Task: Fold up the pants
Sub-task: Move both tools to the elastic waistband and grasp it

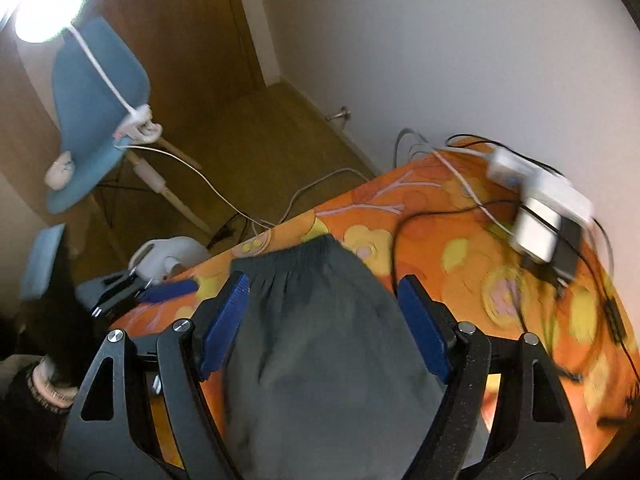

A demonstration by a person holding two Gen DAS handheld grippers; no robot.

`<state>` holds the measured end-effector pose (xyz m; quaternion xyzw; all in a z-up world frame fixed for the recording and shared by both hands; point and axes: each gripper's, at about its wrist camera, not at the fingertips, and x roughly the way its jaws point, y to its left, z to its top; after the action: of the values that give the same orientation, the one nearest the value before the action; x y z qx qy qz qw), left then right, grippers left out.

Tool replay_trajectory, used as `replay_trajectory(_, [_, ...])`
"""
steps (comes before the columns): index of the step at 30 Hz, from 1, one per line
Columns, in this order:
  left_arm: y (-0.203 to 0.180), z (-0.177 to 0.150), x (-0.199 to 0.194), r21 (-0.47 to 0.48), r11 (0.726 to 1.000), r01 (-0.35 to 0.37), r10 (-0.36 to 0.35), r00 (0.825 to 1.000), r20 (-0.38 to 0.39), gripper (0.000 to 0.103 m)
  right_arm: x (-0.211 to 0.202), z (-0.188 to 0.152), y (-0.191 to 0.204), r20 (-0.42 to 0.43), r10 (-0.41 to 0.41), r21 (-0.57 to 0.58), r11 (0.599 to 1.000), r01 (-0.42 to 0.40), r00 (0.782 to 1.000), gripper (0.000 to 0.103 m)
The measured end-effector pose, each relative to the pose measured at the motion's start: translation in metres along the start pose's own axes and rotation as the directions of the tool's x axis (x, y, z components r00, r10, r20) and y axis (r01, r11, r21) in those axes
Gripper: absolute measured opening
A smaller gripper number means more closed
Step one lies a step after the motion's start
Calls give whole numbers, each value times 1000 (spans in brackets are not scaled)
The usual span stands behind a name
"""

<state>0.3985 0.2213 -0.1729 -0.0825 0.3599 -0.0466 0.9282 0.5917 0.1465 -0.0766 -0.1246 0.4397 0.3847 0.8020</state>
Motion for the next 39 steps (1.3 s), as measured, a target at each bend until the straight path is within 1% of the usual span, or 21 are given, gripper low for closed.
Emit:
replay_trajectory(5, [3, 2, 6, -29, 999, 22, -21, 1000, 13, 49, 47, 22, -6, -41, 13, 36, 999, -12, 999, 79])
replay_trajectory(9, [3, 0, 11, -27, 1000, 13, -13, 1000, 4, 49, 75, 26, -12, -105, 18, 74, 997, -10, 994, 79])
replay_trajectory(11, [3, -1, 12, -26, 999, 19, -19, 1000, -1, 49, 86, 26, -16, -137, 25, 95, 995, -12, 990, 78])
replay_trajectory(12, [3, -2, 12, -24, 1000, 16, -16, 1000, -2, 49, 89, 26, -16, -148, 26, 100, 995, -11, 989, 70])
replay_trajectory(13, [2, -2, 12, -24, 1000, 17, -17, 1000, 0, 49, 92, 25, -17, -155, 28, 105, 994, -12, 988, 55])
replay_trajectory(14, [2, -1, 11, -24, 1000, 18, -18, 1000, 6, 49, 93, 25, -18, -157, 42, 114, 993, -24, 987, 47])
replay_trajectory(15, [2, -1, 9, -25, 1000, 19, -19, 1000, 9, 49, 93, 24, -19, -159, 72, 132, 990, -51, 985, 31])
replay_trajectory(16, [2, -1, 9, -29, 999, 24, -24, 1000, 7, 49, 91, 23, -18, -152, 106, 138, 987, -85, 983, 19])
replay_trajectory(17, [4, -1, 9, -38, 999, 35, -35, 999, 7, 49, 88, 22, -16, -141, 117, 128, 987, -99, 983, 14])
replay_trajectory(19, [7, -2, 8, -58, 997, 52, -51, 999, 5, 49, 77, 20, -9, -107, 128, 82, 989, -120, 986, 11])
replay_trajectory(20, [9, -2, 7, -68, 996, 57, -57, 998, 7, 49, 70, 20, -6, -84, 132, 61, 990, -128, 988, 11])
replay_trajectory(22, [12, -2, 4, -88, 994, 64, -63, 998, 14, 49, 55, 21, -3, -30, 168, 33, 985, -167, 985, 10])
replay_trajectory(25, [18, 4, 3, -122, 990, 70, -67, 997, 26, 49, 46, 25, -2, 22, 180, 19, 983, -181, 983, 9])
replay_trajectory(27, [19, 9, 6, -131, 990, 55, -52, 998, 25, 49, 52, 27, -1, 17, 161, 13, 987, -161, 987, 9])
replay_trajectory(30, [20, 13, 11, -120, 992, 29, -27, 1000, 13, 49, 71, 26, 3, -18, 142, 5, 990, -142, 990, 9])
replay_trajectory(33, [26, 14, 15, -135, 991, 16, -16, 1000, 1, 49, 90, 23, 11, -59, 50, -51, 997, -53, 997, 9])
replay_trajectory(35, [31, 12, 19, -146, 989, 6, -8, 1000, -13, 49, 94, 23, 10, -74, 14, -46, 999, -18, 997, 9])
replay_trajectory(36, [33, 10, 22, -155, 988, 4, -7, 1000, -22, 49, 91, 24, 9, -69, 18, -33, 999, -20, 997, 12])
replay_trajectory(37, [35, 9, 23, -160, 987, 4, -8, 1000, -29, 49, 86, 24, 9, -58, 15, -27, 1000, -17, 998, 20])
replay_trajectory(38, [35, 8, 24, -162, 987, 4, -10, 999, -33, 49, 81, 25, 10, -45, -8, -28, 1000, 7, 999, 25])
replay_trajectory(39, [34, 7, 25, -162, 987, 4, -10, 999, -36, 49, 70, 26, 11, -17, -37, -30, 999, 37, 999, 38])
